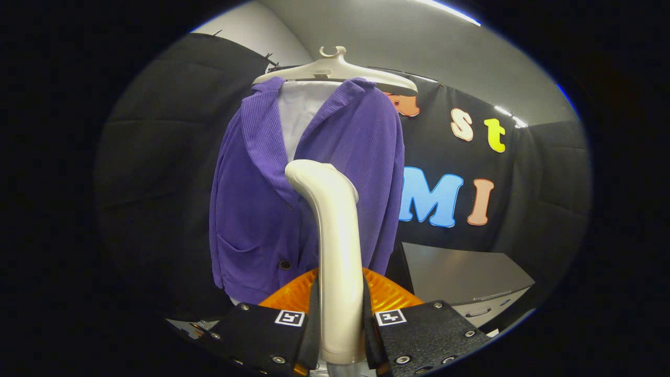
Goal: Iron the clothes twice with a garment steamer, once on the left side and once on the right side.
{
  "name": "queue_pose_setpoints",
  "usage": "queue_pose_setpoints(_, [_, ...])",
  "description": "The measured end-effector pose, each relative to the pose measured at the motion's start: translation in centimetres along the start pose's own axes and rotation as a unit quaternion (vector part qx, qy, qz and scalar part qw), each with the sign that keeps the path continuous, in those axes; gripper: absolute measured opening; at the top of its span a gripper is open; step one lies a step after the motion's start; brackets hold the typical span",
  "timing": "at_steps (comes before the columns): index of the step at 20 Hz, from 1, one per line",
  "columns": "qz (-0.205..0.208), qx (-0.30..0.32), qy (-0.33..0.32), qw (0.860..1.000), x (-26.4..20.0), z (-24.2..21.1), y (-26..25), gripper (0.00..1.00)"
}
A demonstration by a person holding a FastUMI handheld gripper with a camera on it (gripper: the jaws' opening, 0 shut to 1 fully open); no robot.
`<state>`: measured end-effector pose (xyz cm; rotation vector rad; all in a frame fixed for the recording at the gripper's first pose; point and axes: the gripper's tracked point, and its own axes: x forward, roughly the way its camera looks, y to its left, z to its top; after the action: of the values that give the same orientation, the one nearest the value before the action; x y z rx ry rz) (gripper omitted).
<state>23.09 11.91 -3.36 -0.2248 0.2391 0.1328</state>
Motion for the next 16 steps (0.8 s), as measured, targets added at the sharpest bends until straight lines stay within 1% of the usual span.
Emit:
queue_pose_setpoints(7, [0.015, -0.006, 0.059, 0.998, 0.3, -6.4, 0.0, 0.35])
queue_pose_setpoints(10, [0.020, -0.020, 0.071, 0.997, 0.3, -8.0, 0.1, 0.35])
queue_pose_setpoints(16, [0.026, -0.027, 0.122, 0.992, 0.6, -13.7, 0.8, 0.35])
